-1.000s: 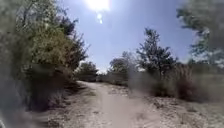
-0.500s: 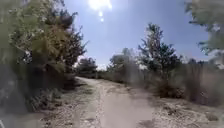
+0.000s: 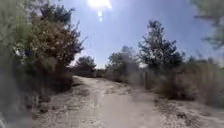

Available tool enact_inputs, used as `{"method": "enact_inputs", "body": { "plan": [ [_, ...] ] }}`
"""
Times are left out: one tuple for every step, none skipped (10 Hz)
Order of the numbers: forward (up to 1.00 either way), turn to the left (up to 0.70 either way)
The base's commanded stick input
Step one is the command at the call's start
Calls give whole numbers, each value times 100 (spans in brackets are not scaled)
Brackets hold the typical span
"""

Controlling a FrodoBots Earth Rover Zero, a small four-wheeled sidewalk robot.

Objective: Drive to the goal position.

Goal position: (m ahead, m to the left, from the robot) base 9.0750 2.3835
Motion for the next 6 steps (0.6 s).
{"method": "enact_inputs", "body": {
  "plan": [
    [70,0],
    [70,0],
    [70,0],
    [70,0],
    [70,0],
    [70,0]
  ]
}}
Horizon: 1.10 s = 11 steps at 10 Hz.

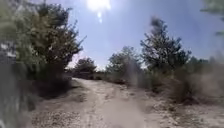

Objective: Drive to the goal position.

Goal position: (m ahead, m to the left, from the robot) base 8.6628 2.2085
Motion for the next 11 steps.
{"method": "enact_inputs", "body": {
  "plan": [
    [70,0],
    [70,0],
    [70,0],
    [70,0],
    [70,0],
    [70,0],
    [70,0],
    [70,0],
    [70,0],
    [70,0],
    [70,0]
  ]
}}
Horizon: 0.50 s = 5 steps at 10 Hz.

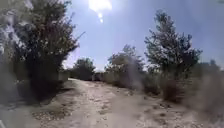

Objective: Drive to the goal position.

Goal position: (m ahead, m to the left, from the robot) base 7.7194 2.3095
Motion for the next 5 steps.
{"method": "enact_inputs", "body": {
  "plan": [
    [70,0],
    [70,0],
    [70,0],
    [70,0],
    [70,0]
  ]
}}
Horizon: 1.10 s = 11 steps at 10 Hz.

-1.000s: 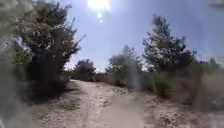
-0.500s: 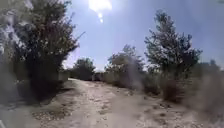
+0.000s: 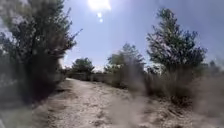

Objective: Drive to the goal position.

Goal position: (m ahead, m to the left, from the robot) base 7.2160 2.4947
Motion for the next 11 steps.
{"method": "enact_inputs", "body": {
  "plan": [
    [70,0],
    [70,1],
    [70,11],
    [70,14],
    [70,14],
    [70,14],
    [70,14],
    [70,14],
    [70,14],
    [70,14],
    [70,14]
  ]
}}
